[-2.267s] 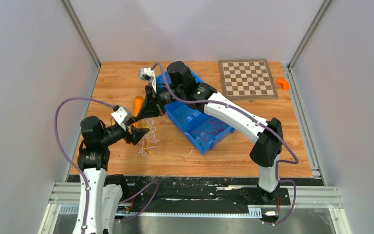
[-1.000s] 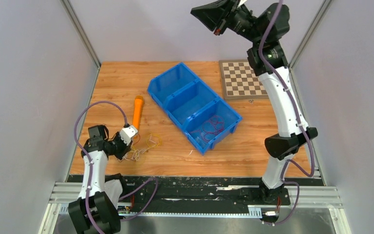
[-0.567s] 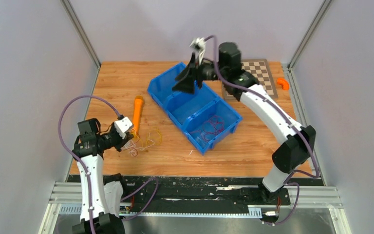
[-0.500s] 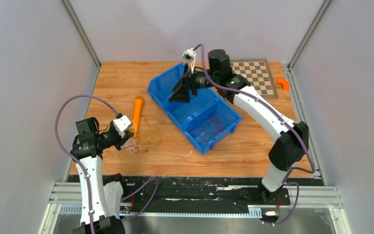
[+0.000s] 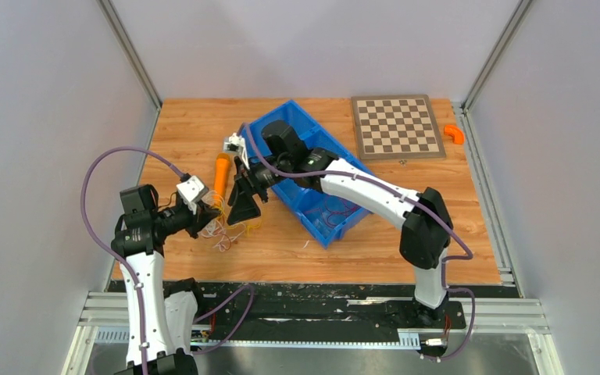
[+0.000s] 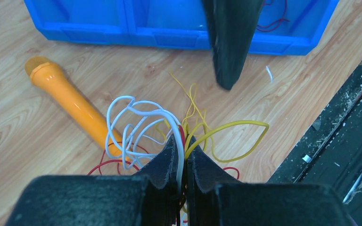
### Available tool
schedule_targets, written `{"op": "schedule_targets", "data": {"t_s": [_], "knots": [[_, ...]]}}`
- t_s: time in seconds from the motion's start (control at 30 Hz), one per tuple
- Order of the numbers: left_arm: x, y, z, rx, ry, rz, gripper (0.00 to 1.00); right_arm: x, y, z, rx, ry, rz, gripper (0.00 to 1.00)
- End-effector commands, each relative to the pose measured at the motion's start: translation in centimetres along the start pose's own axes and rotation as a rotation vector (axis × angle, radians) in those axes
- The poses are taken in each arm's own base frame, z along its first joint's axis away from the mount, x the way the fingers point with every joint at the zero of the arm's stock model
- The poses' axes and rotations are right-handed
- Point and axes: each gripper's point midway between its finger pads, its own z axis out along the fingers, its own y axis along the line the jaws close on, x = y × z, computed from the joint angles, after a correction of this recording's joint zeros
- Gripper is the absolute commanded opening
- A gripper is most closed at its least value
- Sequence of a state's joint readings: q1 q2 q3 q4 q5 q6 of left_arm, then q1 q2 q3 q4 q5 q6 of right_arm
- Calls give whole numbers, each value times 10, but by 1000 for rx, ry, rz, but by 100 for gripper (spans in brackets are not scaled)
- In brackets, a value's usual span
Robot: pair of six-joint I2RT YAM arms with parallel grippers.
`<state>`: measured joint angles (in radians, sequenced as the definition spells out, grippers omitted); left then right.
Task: Untangle the cables
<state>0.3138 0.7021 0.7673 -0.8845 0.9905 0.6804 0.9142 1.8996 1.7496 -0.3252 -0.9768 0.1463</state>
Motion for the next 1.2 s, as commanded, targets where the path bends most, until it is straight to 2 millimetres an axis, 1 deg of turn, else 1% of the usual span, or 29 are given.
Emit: {"op": "schedule_targets", "data": {"t_s": [0.0,0.07,0.17,0.27,0.3,0.4,0.43,0.5,0.53,0.6,0.67,0.7,0.73,0.77,0.8,0.83,0.9,1.0,1.03,1.17], "knots": [[-24,-1,-3,2,-60,14,0,-12,-12,19,4,-27,-19,82],[-24,1,-3,-3,-59,4,0,-8,-18,25,6,-23,7,76],[-25,2,-3,-9,-59,-10,0,-6,-25,30,14,-27,18,64],[-25,2,-2,-8,-62,-18,1,-7,-28,36,10,-34,31,62],[-24,2,-2,-8,-62,-20,1,-9,-29,39,8,-37,32,57],[-22,4,-1,-17,-55,-30,1,-13,-28,42,-9,-45,32,35],[-21,5,-1,-22,-52,-33,1,-13,-26,42,-19,-44,32,26],[-19,8,-1,-36,-42,-48,1,-15,-18,41,-53,-43,27,3],[-17,10,0,-42,-37,-50,3,-16,-14,39,-65,-44,24,0],[-11,15,1,-60,-22,-58,8,-24,-2,34,-95,-54,9,0],[1,21,4,-81,12,-57,11,-39,16,23,-130,-79,-20,0],[12,26,6,-96,44,-50,12,-49,26,16,-147,-97,-39,0],[19,29,7,-105,64,-50,12,-59,36,9,-160,-118,-63,0],[33,33,9,-116,102,-41,12,-71,46,1,-167,-141,-91,0],[39,36,10,-120,122,-40,13,-84,58,-8,-172,-169,-123,0],[52,39,11,-124,157,-43,14,-95,66,-16,-174,-193,-141,0],[64,41,13,-123,193,-54,17,-114,79,-30,-182,-228,-164,0],[72,43,14,-119,213,-72,22,-136,87,-51,-163,-288,-188,0],[75,43,14,-120,219,-79,24,-140,87,-58,-157,-303,-182,0],[86,46,13,-136,243,-86,25,-157,83,-84,-124,-365,-174,0]]}}
